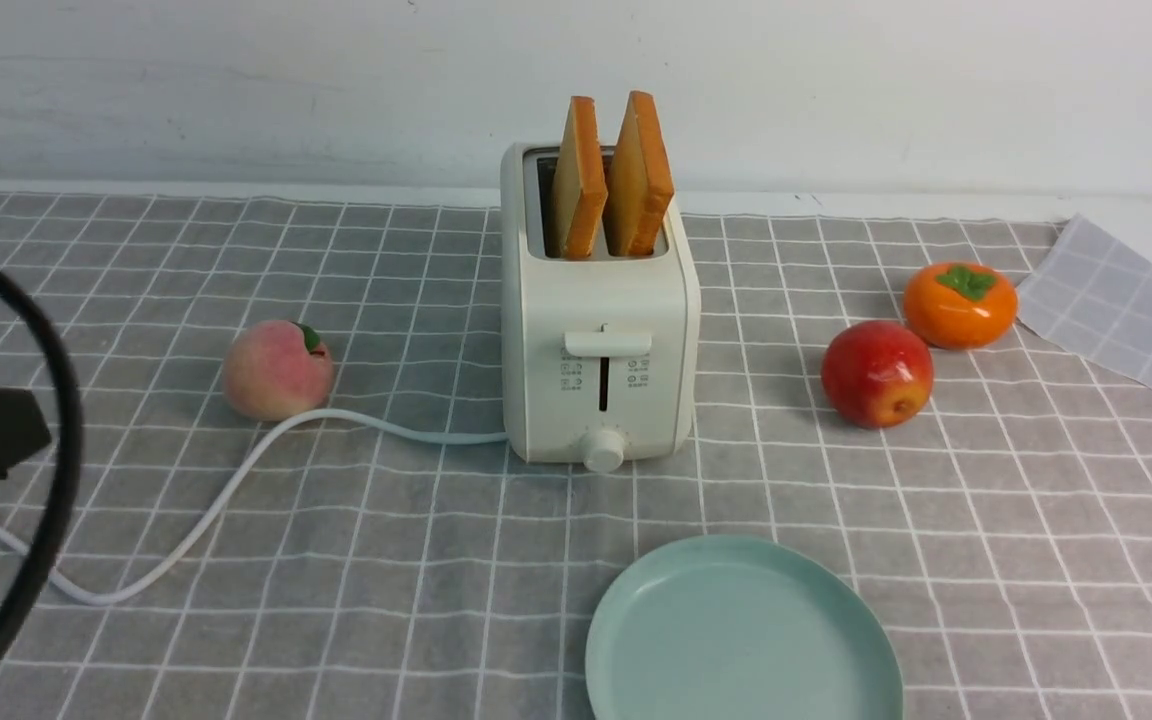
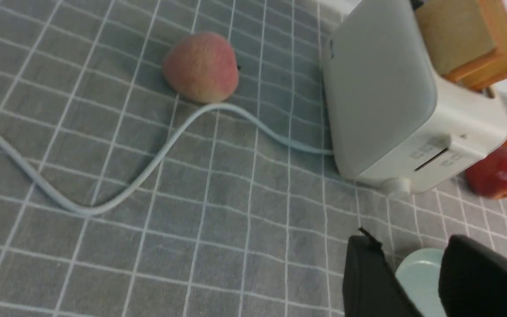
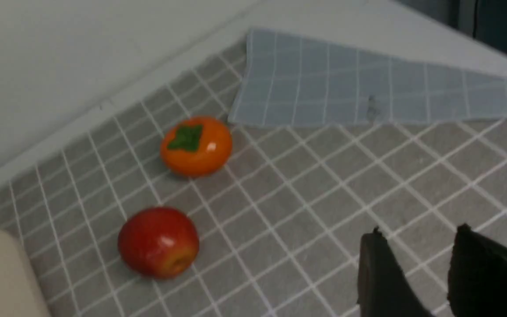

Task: Take toasted bread from bread machine on grey coffee table place on plate.
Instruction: 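Grasp the toast slice in the toaster and pull it up out of the slot with the right gripper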

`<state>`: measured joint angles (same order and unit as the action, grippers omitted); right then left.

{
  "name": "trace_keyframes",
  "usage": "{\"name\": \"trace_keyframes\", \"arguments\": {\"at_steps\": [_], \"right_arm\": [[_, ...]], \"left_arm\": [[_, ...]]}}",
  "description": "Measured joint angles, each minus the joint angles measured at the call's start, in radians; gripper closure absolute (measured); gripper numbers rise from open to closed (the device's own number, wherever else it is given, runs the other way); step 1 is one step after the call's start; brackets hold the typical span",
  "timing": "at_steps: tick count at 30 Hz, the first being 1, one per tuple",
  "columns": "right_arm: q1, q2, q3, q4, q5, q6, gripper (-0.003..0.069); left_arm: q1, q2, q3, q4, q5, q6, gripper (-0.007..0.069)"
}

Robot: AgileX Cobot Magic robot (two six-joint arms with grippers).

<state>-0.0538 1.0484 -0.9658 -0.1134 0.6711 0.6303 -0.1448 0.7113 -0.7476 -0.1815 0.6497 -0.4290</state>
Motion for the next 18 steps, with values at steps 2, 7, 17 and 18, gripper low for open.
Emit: {"name": "trace_keyframes", "arguments": {"at_steps": [2, 7, 17, 18], "right_arm": [[0.000, 0.038, -0.001, 0.148, 0.016, -0.108, 0.0419], [0.000, 0.168, -0.036, 0.715, 0.045, -0.742, 0.0419], [0.043, 0.361, -0.134, 1.439, 0.121, -1.490, 0.0419], [0.061, 0.392, -0.160, 1.451, 0.137, -1.513, 0.0419]], "left_arm": [[0.000, 0.022, 0.000, -0.012, 0.000, 0.000, 0.0386], [0.000, 0.091, 0.000, -0.090, 0.000, 0.000, 0.0386], [0.000, 0.117, 0.000, -0.180, 0.024, 0.000, 0.0386], [0.000, 0.117, 0.000, -0.183, 0.027, 0.000, 0.0386]]}}
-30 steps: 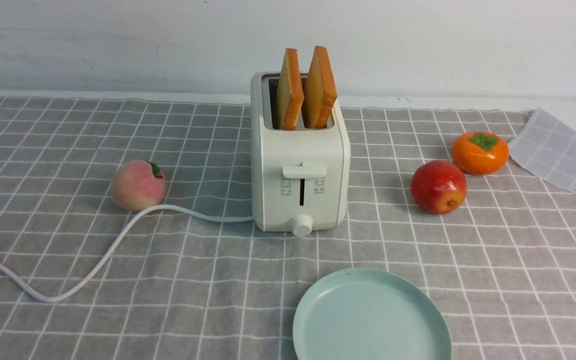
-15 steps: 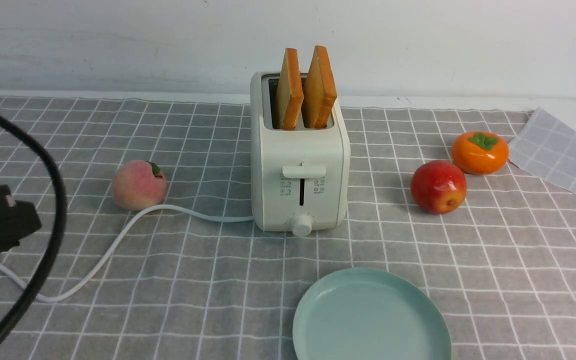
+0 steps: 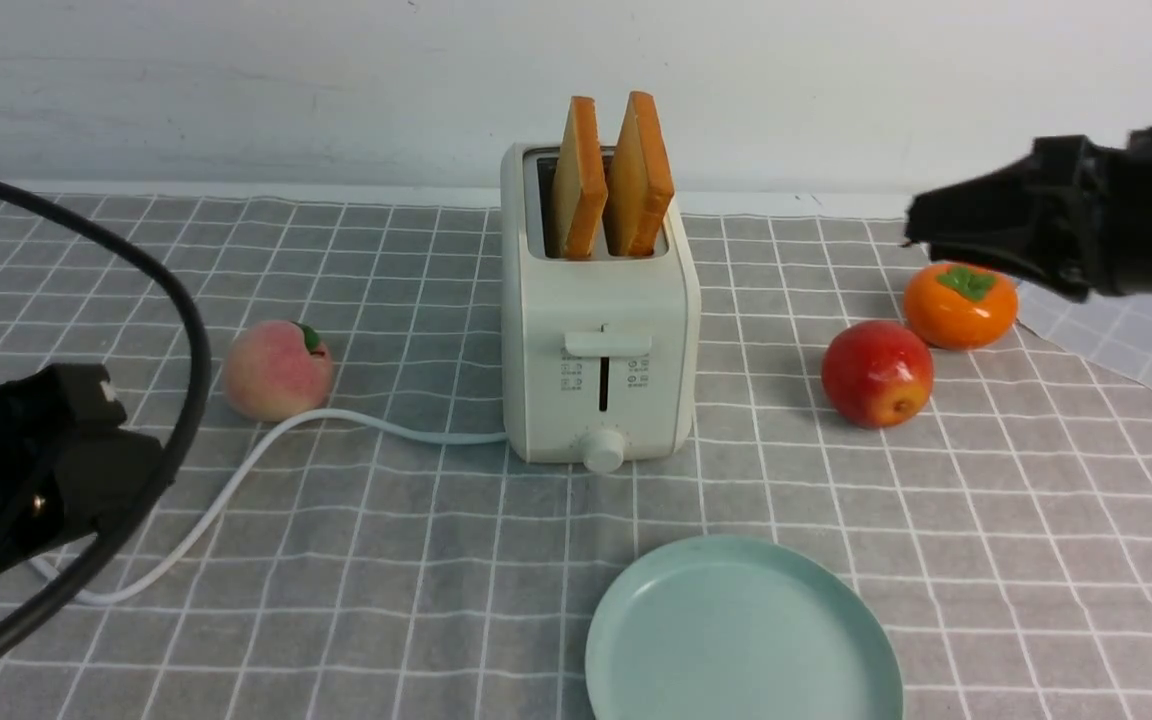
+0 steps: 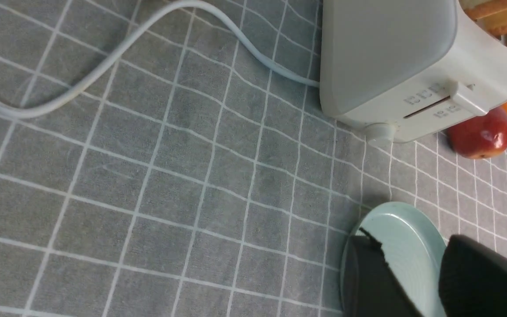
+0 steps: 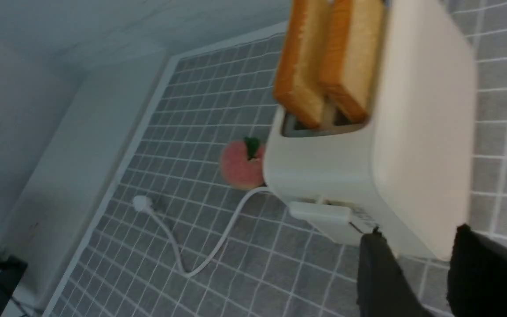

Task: Take toasted bread from bread machine on grey coffee table place on plate.
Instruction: 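Grasp the toast slice in the toaster and pull it up out of the slot with the right gripper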

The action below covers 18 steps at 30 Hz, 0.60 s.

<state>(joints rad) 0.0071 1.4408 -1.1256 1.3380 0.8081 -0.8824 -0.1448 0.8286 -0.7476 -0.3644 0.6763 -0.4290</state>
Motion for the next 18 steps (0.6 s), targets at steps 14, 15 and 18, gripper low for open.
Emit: {"name": "trace_keyframes", "arguments": {"at_steps": [14, 15, 18], "right_arm": [[0.300, 0.353, -0.525, -0.556, -0.193, 0.450, 0.0188], [0.307, 0.385, -0.565, -0.602, -0.193, 0.502, 0.0161], [0.308, 0.446, -0.614, -0.644, -0.203, 0.548, 0.0125]], "left_arm": [[0.000, 0.000, 0.000, -0.066, 0.127, 0.065, 0.0386], [0.000, 0.000, 0.000, -0.075, 0.140, 0.090, 0.0386], [0.000, 0.000, 0.000, -0.110, 0.148, 0.135, 0.0386]]}}
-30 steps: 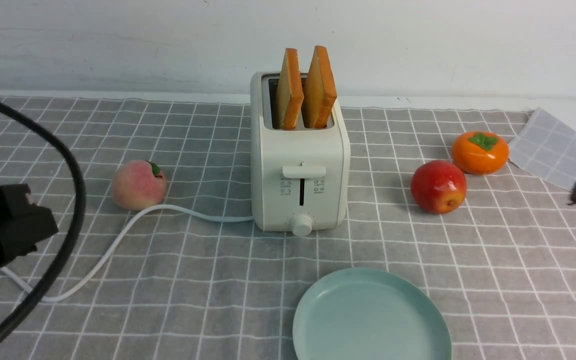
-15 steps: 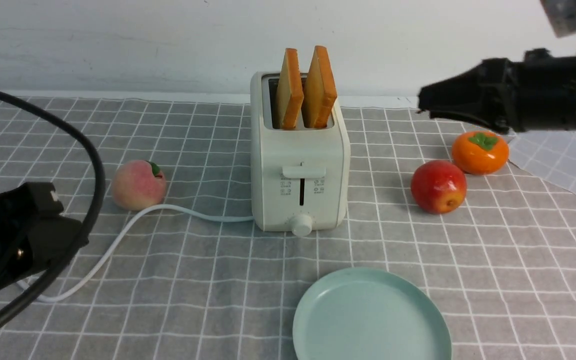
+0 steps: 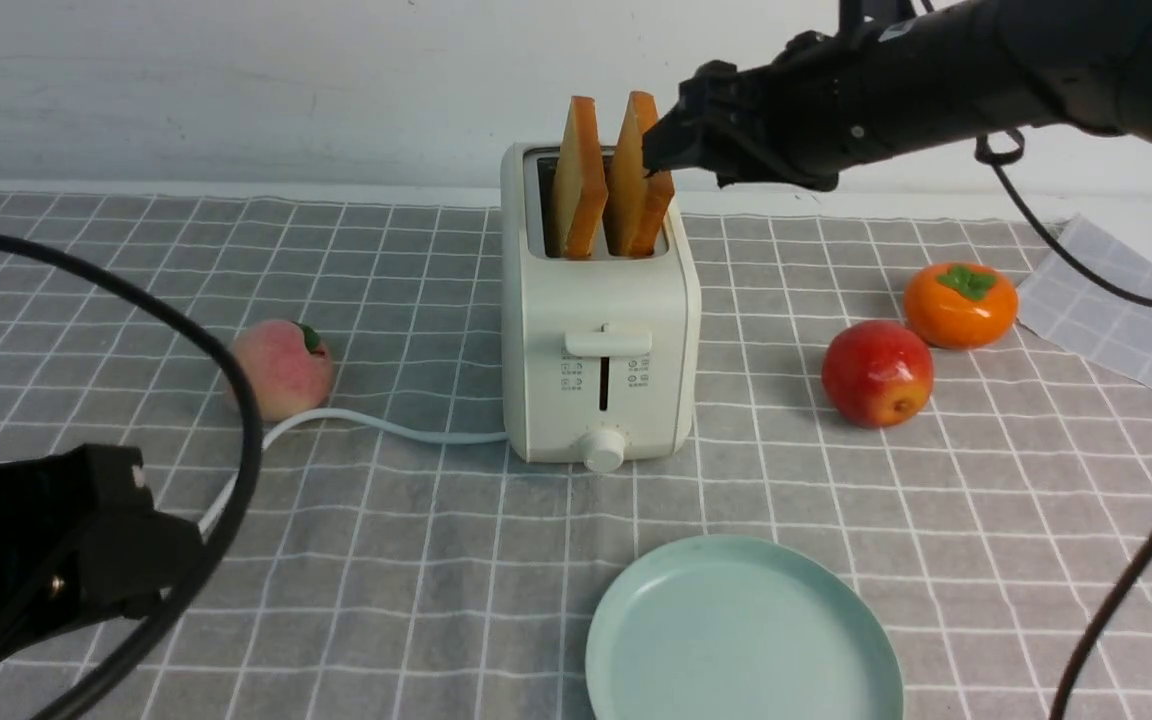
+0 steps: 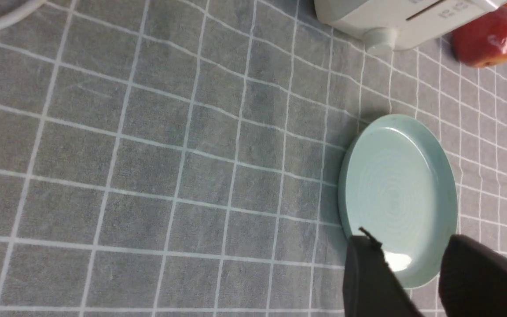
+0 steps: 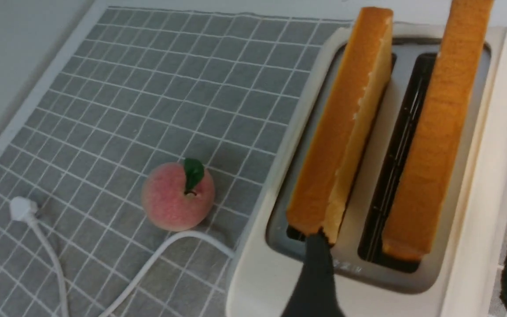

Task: Take toasted bread from bread machine on grey coffee table place on plate.
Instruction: 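Grasp the toast slice in the toaster and pull it up out of the slot with the right gripper, then place the held slice of bread on top of the slice on the plate with the right gripper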

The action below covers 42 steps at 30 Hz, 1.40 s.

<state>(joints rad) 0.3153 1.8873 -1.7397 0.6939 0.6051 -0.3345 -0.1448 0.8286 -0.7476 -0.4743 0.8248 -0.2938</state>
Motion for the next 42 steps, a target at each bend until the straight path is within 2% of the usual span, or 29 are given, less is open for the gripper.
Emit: {"name": "trace_keyframes", "arguments": {"at_steps": [10, 13, 17, 18, 19, 22, 23, 30, 35, 42], "right_arm": [[0.000, 0.096, -0.009, 0.029, -0.080, 0.009, 0.0117], [0.000, 0.110, -0.010, 0.047, -0.094, 0.008, 0.0150], [0.000, 0.110, -0.012, 0.089, -0.094, -0.022, 0.0290], [0.000, 0.110, -0.012, 0.096, -0.094, -0.024, 0.0300], [0.000, 0.110, -0.012, 0.128, -0.094, -0.051, 0.0393], [0.000, 0.110, -0.013, 0.194, -0.094, -0.095, 0.0533], [-0.001, 0.110, -0.015, 0.217, -0.094, -0.104, 0.0559], [-0.039, 0.072, -0.042, 0.302, -0.077, -0.139, 0.0563], [-0.132, -0.058, -0.054, 0.305, -0.021, -0.142, 0.0563], [-0.364, -0.279, -0.063, 0.068, 0.382, -0.133, 0.0563]], "left_arm": [[0.000, 0.000, 0.000, -0.082, 0.000, 0.047, 0.0386], [0.000, 0.000, 0.000, -0.092, 0.000, 0.049, 0.0386], [0.000, 0.000, 0.000, -0.095, 0.000, 0.049, 0.0386], [0.000, 0.000, 0.000, -0.095, 0.000, 0.049, 0.0386], [0.000, 0.000, 0.000, -0.095, 0.000, 0.049, 0.0386], [0.000, 0.000, 0.000, -0.096, 0.000, 0.049, 0.0386], [0.000, 0.000, 0.000, -0.096, 0.000, 0.049, 0.0386], [0.000, 0.000, 0.000, -0.096, 0.000, 0.049, 0.0386], [0.000, 0.000, 0.000, -0.096, -0.001, 0.049, 0.0386], [0.000, 0.000, 0.000, -0.097, -0.004, 0.049, 0.0386]]}}
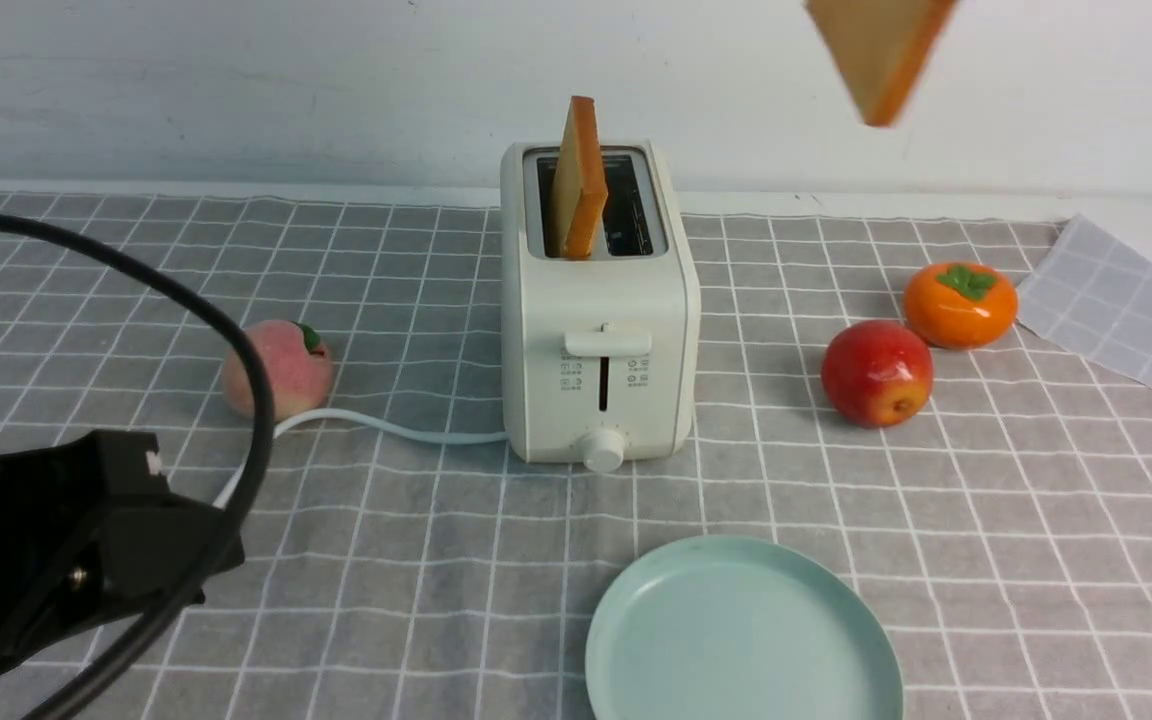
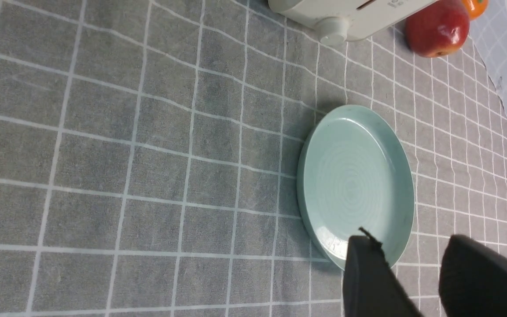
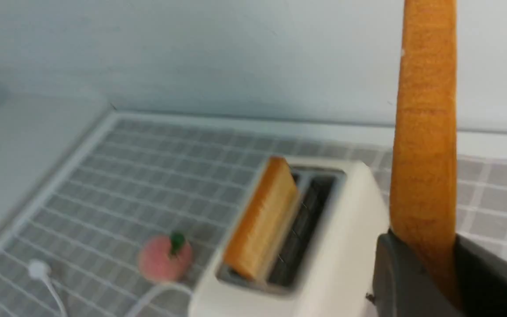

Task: Take toasted bread from bread machine on grey coffee table place on plate.
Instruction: 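Place the held slice of bread on top of the slice on the plate with the right gripper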

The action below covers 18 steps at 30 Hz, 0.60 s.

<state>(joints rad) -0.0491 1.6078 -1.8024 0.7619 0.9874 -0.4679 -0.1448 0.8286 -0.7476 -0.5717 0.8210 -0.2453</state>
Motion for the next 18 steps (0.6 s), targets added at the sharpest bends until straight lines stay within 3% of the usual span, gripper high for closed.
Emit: {"name": "trace_keyframes", "arguments": {"at_steps": [3, 8, 11, 14, 18], "right_arm": [[-0.057, -0.055, 0.048, -0.088, 0.168, 0.089, 0.0563], [-0.019, -0.075, 0.207, -0.059, 0.214, 0.199, 0.0563], [0.080, -0.074, 0.364, -0.001, 0.232, 0.206, 0.0563], [0.228, -0.072, 0.551, 0.082, 0.216, 0.115, 0.0563], [0.320, -0.071, 0.671, 0.144, 0.129, 0.018, 0.0563]], "left_arm": [[0.000, 0.000, 0.000, 0.000, 0.000, 0.000, 0.0386], [0.000, 0.000, 0.000, -0.001, 0.000, 0.000, 0.0386], [0.000, 0.000, 0.000, -0.001, 0.000, 0.000, 0.0386], [0.000, 0.000, 0.000, -0.001, 0.000, 0.000, 0.0386], [0.000, 0.000, 0.000, -0.001, 0.008, 0.000, 0.0386]]}}
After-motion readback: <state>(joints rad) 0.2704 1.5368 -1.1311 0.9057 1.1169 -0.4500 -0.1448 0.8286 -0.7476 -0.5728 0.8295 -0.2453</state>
